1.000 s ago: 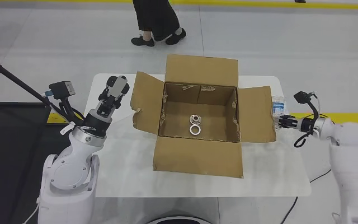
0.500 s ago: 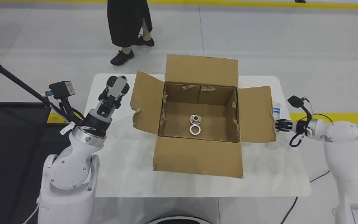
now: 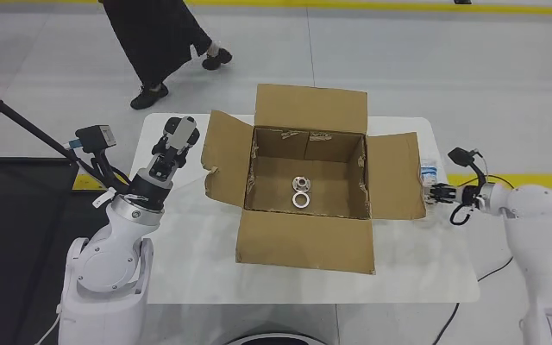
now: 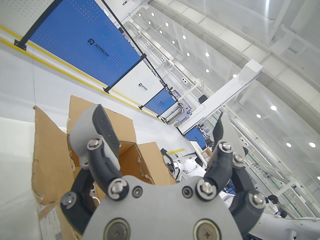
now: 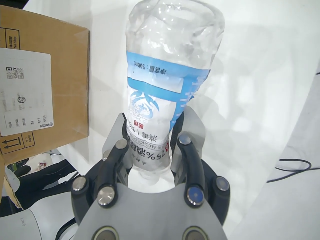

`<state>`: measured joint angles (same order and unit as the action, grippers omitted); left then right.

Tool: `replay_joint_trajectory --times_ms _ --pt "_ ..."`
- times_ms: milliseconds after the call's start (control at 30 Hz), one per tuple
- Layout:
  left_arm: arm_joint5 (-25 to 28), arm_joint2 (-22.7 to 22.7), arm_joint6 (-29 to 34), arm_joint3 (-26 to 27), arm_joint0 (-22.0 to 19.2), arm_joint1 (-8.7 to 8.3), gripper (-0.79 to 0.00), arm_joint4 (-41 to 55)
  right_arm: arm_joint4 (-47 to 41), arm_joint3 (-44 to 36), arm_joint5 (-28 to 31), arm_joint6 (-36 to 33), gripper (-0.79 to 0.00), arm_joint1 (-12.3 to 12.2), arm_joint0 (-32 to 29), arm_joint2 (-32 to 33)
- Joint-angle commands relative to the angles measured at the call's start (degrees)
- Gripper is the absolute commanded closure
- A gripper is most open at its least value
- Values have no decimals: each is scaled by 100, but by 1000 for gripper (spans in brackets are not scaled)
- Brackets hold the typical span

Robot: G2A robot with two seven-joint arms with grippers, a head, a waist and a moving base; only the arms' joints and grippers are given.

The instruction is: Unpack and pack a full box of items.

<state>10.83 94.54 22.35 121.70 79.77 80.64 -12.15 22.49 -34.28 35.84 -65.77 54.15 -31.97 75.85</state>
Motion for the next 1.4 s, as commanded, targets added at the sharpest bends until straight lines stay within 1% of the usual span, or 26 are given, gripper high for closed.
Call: replay_joint_trajectory --times_ms 0,33,67,133,167,233,333,600,633,700,900,1000,1067,1233,1367 --pt "0 0 0 0 0 0 -785 0 38 -91 -54 5 -551 -19 -9 -11" --pt "0 0 0 0 0 0 -785 0 29 -142 -70 -5 -576 -27 -20 -14" --pt "0 0 0 0 0 0 -785 0 43 -188 -94 -18 -566 -38 -32 -19" --pt "0 0 0 0 0 0 -785 0 44 -276 -139 -40 -585 -54 -56 -30" --pt "0 0 0 0 0 0 -785 0 42 -318 -154 -50 -619 -60 -68 -41" --pt "0 0 0 0 0 0 -785 0 15 -398 -195 -70 -637 -61 -101 -76" --pt "0 0 0 0 0 0 -785 0 -16 -465 -255 -62 -705 -67 -132 -117" --pt "0 0 0 0 0 0 -785 0 2 -565 -356 18 -714 -96 -153 -203" --pt "0 0 0 0 0 0 -785 0 70 -591 -403 52 -723 -108 -154 -209" --pt "0 0 0 0 0 0 -785 0 167 -675 -473 135 -785 -139 -163 -187" --pt "0 0 0 0 0 0 -785 0 370 -1223 -625 288 -785 -305 -304 85" --pt "0 -1 -13 2 5 0 -785 0 550 -1793 -845 376 -785 -418 -444 322" --pt "14 11 -79 8 36 -11 -785 -61 673 -2352 -1061 462 -785 -495 -598 528" --pt "-33 151 -330 -19 64 -38 -785 -199 1023 -4319 -1789 594 -785 -680 -1212 1210" --pt "-122 329 -492 -50 98 -60 -785 -256 1202 -5948 -2300 445 -785 -766 -1658 1665"
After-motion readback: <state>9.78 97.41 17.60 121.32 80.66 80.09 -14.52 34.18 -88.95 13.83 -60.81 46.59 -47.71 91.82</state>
